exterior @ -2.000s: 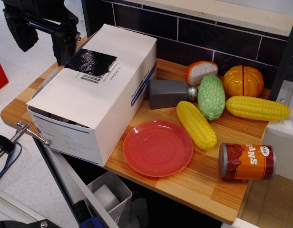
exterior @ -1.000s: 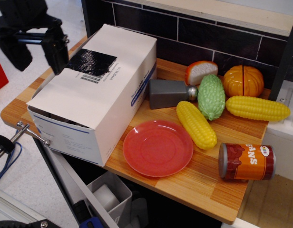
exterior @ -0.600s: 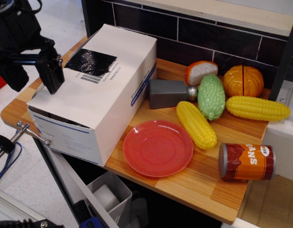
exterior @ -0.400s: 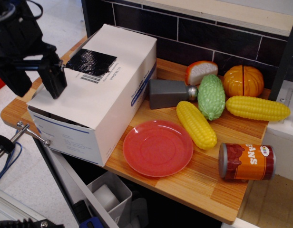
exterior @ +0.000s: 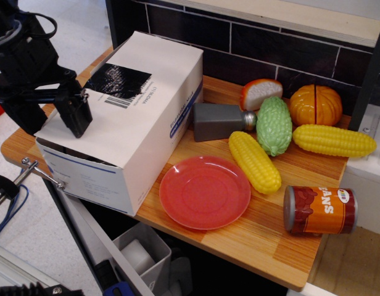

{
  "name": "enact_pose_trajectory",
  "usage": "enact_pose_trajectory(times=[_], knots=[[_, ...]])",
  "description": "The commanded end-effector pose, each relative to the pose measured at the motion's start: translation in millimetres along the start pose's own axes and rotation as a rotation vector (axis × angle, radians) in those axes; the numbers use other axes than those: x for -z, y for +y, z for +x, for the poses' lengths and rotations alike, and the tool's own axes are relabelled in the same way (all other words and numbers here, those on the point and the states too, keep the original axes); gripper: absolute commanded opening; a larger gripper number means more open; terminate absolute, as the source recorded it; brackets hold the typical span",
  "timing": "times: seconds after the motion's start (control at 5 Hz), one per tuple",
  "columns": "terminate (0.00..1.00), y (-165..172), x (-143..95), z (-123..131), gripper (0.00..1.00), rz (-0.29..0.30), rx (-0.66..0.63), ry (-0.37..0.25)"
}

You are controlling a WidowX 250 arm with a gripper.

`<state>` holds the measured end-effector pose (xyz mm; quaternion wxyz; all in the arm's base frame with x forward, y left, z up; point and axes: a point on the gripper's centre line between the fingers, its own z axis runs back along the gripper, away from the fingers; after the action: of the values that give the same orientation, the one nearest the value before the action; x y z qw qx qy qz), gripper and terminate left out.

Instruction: Open white1fbox flap

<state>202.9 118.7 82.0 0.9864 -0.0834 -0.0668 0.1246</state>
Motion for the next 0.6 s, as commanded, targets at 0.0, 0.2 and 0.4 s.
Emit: enact_pose_trajectory(times=[0.0,0.2,0.4], knots=[[0.0,-19.9,-16.6,13.8,1.0,-0.003,0.024,-0.065],[0.0,-29.3,-27.3,22.5,1.0,-0.009,0.051,-0.069],[0.0,-37.4,-32.2,31.9,1.0,-0.014,0.074,-0.068]])
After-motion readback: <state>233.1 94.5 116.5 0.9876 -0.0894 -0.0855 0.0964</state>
